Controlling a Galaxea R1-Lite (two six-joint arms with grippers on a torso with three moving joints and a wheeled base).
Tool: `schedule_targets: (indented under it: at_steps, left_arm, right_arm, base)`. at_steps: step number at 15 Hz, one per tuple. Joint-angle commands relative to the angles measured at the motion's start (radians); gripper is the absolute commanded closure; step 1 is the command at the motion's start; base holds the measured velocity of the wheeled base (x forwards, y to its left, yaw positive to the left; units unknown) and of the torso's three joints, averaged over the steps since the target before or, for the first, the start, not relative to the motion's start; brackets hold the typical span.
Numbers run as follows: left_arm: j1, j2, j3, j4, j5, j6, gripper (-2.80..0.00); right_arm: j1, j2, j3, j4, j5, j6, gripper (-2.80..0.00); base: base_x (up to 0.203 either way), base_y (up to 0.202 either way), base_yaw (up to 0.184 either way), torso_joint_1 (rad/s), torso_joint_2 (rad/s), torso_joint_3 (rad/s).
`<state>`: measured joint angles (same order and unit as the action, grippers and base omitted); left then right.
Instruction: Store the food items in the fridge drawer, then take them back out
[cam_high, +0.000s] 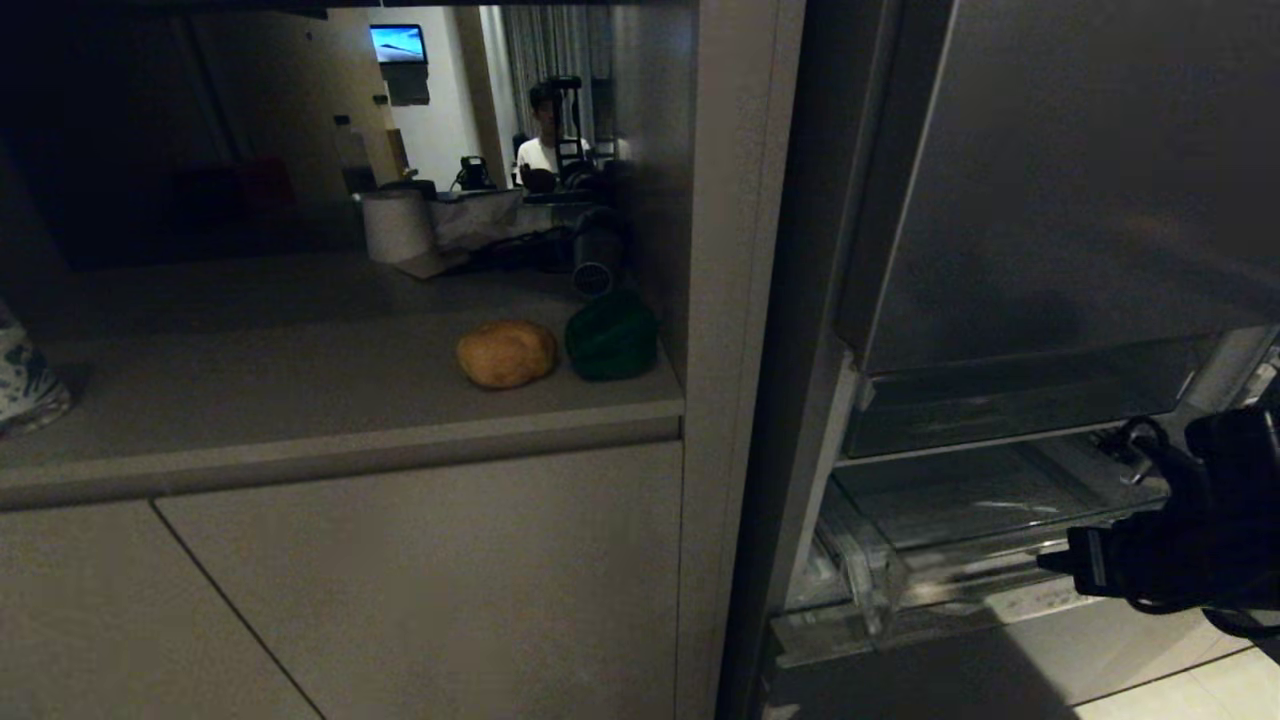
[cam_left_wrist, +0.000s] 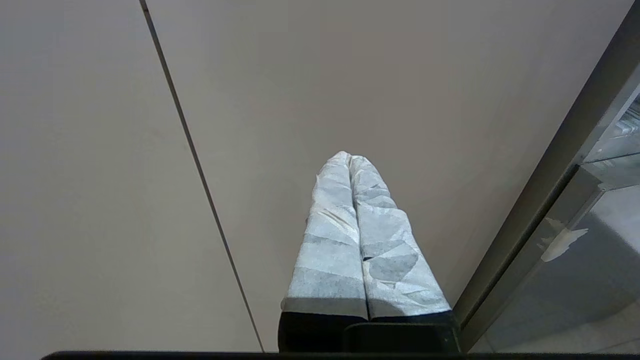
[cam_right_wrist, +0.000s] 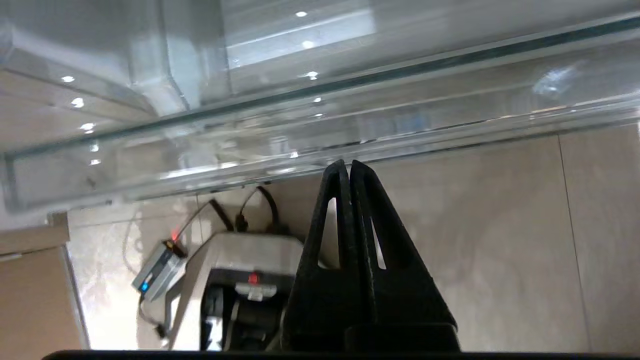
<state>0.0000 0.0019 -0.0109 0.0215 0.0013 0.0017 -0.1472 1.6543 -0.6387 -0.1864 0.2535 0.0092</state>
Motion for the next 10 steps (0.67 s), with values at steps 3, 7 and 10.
schedule_targets:
  at_steps: [3, 7, 10]
  left_arm:
    - [0.000, 0.000, 0.000, 0.000, 0.000, 0.000, 0.00]
    - [0.000, 0.000, 0.000, 0.000, 0.000, 0.000, 0.00]
    - [0.000, 0.000, 0.000, 0.000, 0.000, 0.000, 0.00]
  right_arm:
    - [0.001, 0.131, 0.012, -0.197, 0.081, -0.032, 0.00]
    - [0.003, 0.237, 0.026, -0.453, 0.135, -0.024, 0.00]
    - [0.008, 0.277, 0.060, -0.594, 0.138, -0.021, 0.00]
  base:
    - [0.000, 0.000, 0.000, 0.000, 0.00, 0.000]
    - [0.000, 0.000, 0.000, 0.000, 0.00, 0.000]
    - [0.000, 0.000, 0.000, 0.000, 0.00, 0.000]
